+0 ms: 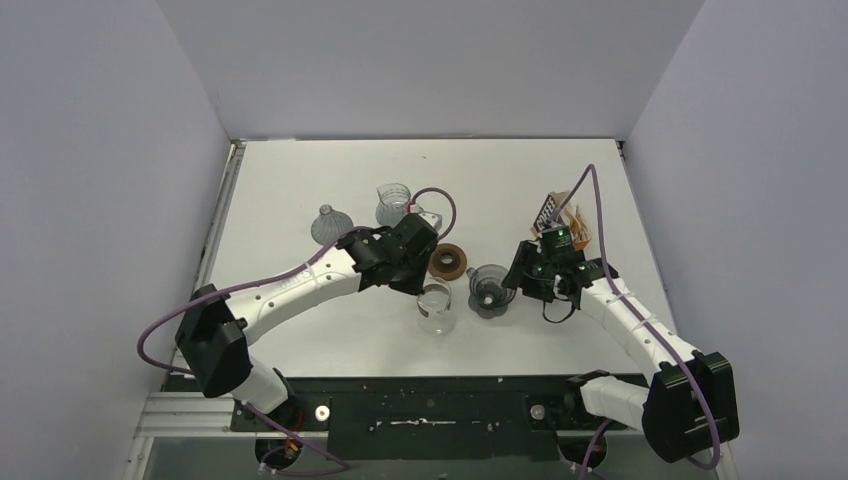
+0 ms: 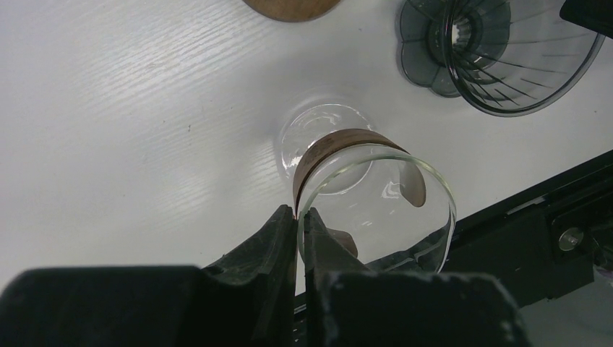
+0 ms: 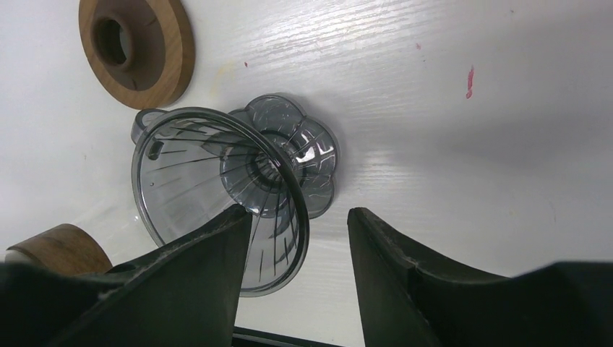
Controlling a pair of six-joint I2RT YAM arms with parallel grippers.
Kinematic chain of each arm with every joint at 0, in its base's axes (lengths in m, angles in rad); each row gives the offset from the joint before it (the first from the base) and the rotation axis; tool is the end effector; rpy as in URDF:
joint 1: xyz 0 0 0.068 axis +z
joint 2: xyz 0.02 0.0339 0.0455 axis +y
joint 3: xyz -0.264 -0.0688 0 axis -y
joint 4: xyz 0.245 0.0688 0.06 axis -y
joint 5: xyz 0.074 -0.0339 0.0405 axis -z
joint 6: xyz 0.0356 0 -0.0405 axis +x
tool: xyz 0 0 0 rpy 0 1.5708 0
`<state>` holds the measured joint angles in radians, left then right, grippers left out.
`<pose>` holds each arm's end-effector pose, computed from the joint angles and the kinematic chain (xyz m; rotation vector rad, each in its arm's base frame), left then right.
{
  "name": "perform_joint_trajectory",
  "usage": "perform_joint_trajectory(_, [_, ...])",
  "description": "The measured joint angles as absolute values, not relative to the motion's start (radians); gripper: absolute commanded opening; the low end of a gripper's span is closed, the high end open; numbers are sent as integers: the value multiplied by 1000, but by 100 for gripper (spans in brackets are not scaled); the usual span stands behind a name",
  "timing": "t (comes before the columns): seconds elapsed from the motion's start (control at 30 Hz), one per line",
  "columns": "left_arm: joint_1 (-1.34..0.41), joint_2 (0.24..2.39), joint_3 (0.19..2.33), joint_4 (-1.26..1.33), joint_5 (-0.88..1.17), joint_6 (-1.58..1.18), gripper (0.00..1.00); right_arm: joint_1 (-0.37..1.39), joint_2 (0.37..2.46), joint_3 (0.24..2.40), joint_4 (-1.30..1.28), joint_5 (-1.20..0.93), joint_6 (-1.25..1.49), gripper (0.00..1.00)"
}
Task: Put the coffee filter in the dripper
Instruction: Place the coffee server at the center of the board.
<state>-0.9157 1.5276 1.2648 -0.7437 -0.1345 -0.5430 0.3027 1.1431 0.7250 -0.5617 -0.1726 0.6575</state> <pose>0.1983 -0.2502 0.2792 0.4333 2.5732 -0.3730 0.2077 0.0713 0.2185 0.3970 2.6079 0.5731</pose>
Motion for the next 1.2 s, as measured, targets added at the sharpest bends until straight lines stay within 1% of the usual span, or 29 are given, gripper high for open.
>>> perform_joint_trajectory(0.2, [-923,1539,1262,-741,-134,-543,6,294,1144,719,-547,-174,669,48])
perform_joint_trajectory(0.53, [-927,1540,1246,-708,-135,-548,14,287,1154,698,-522,-183,675,38])
perform_joint_trajectory(0.67, [-928,1540,1245,-701,-135,-551,23,287,1158,688,-517,-189,680,35])
perform_joint_trajectory(0.8, [-928,1540,1244,-699,-137,-557,36,287,1159,688,-514,-192,686,27])
perform_joint_trajectory(0.83, [-928,1540,1244,-699,-139,-558,38,287,1159,688,-512,-192,687,25])
perform_joint_trajectory(1.1, [-929,1538,1245,-701,-158,-562,51,287,1164,687,-502,-199,693,10])
perform_joint_trajectory(1.2, [-929,1531,1245,-705,-161,-561,54,287,1164,687,-497,-201,695,0])
